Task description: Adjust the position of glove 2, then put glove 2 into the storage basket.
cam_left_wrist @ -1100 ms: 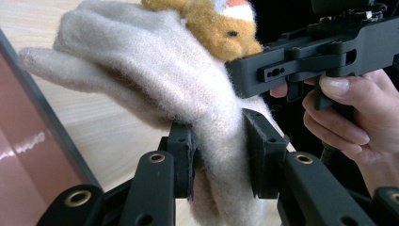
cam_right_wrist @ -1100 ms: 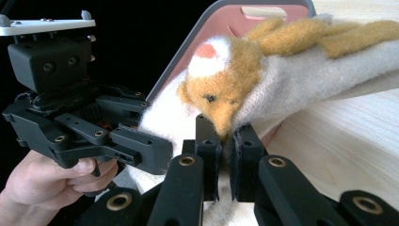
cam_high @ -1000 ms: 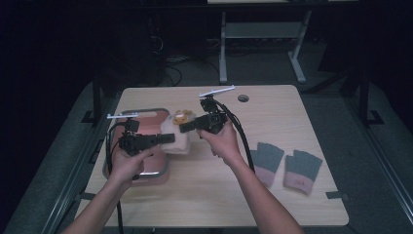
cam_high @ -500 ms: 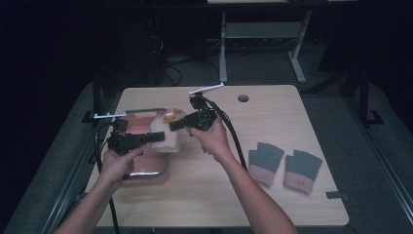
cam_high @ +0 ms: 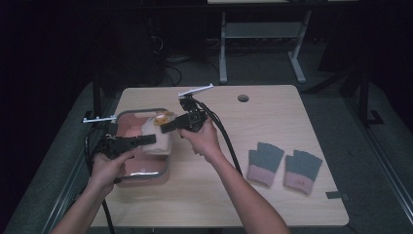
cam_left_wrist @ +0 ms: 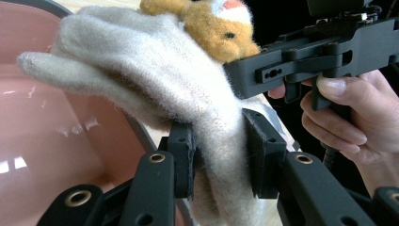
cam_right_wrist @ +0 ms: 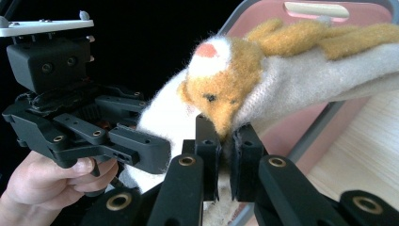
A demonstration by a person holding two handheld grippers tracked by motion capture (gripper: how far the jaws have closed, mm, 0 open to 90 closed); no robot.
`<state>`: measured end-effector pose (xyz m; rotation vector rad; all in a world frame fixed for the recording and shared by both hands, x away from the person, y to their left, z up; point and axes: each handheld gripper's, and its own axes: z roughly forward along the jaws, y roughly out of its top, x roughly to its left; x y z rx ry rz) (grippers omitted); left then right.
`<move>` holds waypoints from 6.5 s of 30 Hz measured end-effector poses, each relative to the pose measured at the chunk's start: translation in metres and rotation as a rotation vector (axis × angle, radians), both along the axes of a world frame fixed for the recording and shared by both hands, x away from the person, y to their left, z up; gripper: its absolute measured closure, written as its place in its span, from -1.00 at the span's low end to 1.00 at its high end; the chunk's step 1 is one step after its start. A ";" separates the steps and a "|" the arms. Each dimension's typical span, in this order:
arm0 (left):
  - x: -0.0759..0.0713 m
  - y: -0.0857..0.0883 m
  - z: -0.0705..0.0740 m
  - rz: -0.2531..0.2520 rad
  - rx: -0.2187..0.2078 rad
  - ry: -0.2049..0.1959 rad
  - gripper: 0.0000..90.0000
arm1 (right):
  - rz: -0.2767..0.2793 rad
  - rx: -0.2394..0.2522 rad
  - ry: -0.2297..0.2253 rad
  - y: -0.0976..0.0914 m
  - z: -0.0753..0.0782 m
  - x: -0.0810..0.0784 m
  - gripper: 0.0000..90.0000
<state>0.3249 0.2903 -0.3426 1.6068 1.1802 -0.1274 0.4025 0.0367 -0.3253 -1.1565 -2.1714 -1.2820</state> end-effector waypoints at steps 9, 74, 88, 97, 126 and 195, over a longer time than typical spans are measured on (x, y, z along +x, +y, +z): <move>-0.001 0.013 0.000 0.021 0.008 0.006 0.48 | 0.011 0.011 0.001 0.013 -0.002 0.003 0.86; 0.013 0.044 -0.048 0.121 0.125 0.192 0.54 | 0.076 -0.096 0.104 0.069 -0.069 0.033 0.70; 0.015 0.039 -0.052 0.150 0.184 0.227 0.54 | 0.080 -0.149 0.075 0.056 -0.058 0.027 0.59; 0.018 0.036 -0.055 0.165 0.213 0.256 0.53 | 0.068 -0.114 0.066 0.043 -0.053 0.025 0.59; 0.018 0.033 -0.034 0.186 0.407 0.197 0.20 | 0.052 -0.069 0.032 0.016 -0.045 0.016 0.57; 0.012 -0.102 -0.004 -0.080 0.312 -0.002 -0.17 | -0.171 -0.078 -0.014 -0.142 -0.041 -0.019 0.21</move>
